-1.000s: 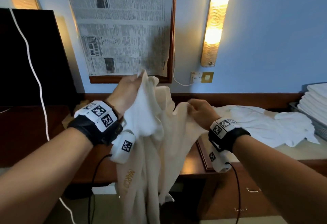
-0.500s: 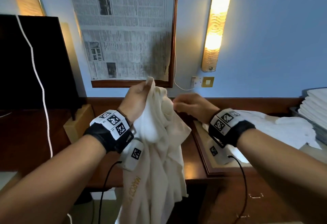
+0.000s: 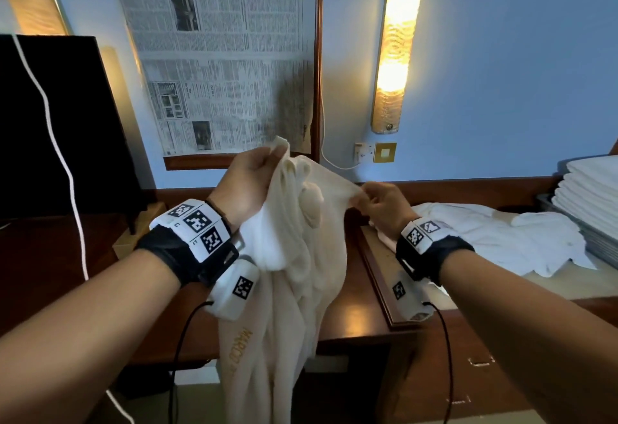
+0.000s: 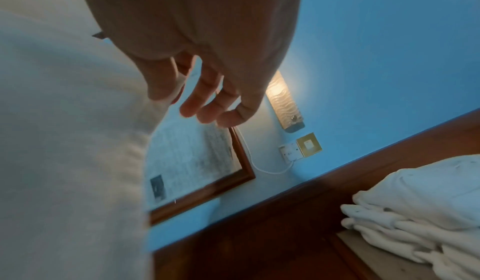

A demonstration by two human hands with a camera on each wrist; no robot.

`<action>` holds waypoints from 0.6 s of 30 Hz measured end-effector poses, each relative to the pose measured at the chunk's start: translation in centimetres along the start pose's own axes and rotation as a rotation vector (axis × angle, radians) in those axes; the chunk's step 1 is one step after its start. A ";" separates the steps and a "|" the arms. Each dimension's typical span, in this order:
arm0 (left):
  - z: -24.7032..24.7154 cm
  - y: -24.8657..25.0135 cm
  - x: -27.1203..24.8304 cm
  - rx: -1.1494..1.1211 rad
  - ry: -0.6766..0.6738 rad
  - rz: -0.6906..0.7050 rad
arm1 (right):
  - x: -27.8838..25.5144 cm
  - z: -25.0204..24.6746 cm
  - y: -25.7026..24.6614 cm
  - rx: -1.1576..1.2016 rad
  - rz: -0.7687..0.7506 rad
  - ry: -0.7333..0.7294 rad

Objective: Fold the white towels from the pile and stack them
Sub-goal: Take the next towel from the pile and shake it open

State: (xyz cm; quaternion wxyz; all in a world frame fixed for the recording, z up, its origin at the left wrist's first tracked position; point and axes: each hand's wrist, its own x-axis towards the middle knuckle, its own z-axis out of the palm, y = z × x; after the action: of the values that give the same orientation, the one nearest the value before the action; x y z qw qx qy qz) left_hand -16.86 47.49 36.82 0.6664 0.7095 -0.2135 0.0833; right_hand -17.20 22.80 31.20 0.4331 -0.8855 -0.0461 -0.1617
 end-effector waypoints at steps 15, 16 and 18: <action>-8.4 8.5 1.8 0.577 -0.258 0.441 | 2.9 -4.8 -18.4 0.046 -0.603 -0.032; -8.3 8.6 1.8 0.531 -0.215 0.490 | 2.7 -4.6 -19.2 0.052 -0.642 -0.045; -8.1 8.9 1.6 0.448 -0.133 0.540 | 2.4 -4.3 -20.7 0.069 -0.710 -0.064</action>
State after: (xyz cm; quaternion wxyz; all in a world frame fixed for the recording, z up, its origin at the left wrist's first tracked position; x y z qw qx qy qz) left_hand -17.78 54.91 46.33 0.4327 0.7600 -0.4127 0.2546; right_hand -20.58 32.12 50.07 0.3779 -0.8038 -0.3697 -0.2727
